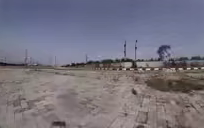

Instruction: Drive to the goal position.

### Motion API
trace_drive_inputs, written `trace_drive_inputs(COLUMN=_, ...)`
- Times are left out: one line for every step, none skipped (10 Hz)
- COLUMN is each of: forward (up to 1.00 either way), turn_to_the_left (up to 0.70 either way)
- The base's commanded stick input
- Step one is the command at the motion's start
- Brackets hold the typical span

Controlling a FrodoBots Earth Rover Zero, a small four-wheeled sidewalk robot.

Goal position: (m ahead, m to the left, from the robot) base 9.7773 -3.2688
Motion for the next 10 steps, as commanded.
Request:
trace_drive_inputs(forward=1.00, turn_to_the_left=0.01)
trace_drive_inputs(forward=1.00, turn_to_the_left=0.15)
trace_drive_inputs(forward=1.00, turn_to_the_left=0.40)
trace_drive_inputs(forward=1.00, turn_to_the_left=0.40)
trace_drive_inputs(forward=1.00, turn_to_the_left=0.37)
trace_drive_inputs(forward=1.00, turn_to_the_left=0.27)
trace_drive_inputs(forward=1.00, turn_to_the_left=0.00)
trace_drive_inputs(forward=1.00, turn_to_the_left=0.00)
trace_drive_inputs(forward=1.00, turn_to_the_left=0.00)
trace_drive_inputs(forward=1.00, turn_to_the_left=0.00)
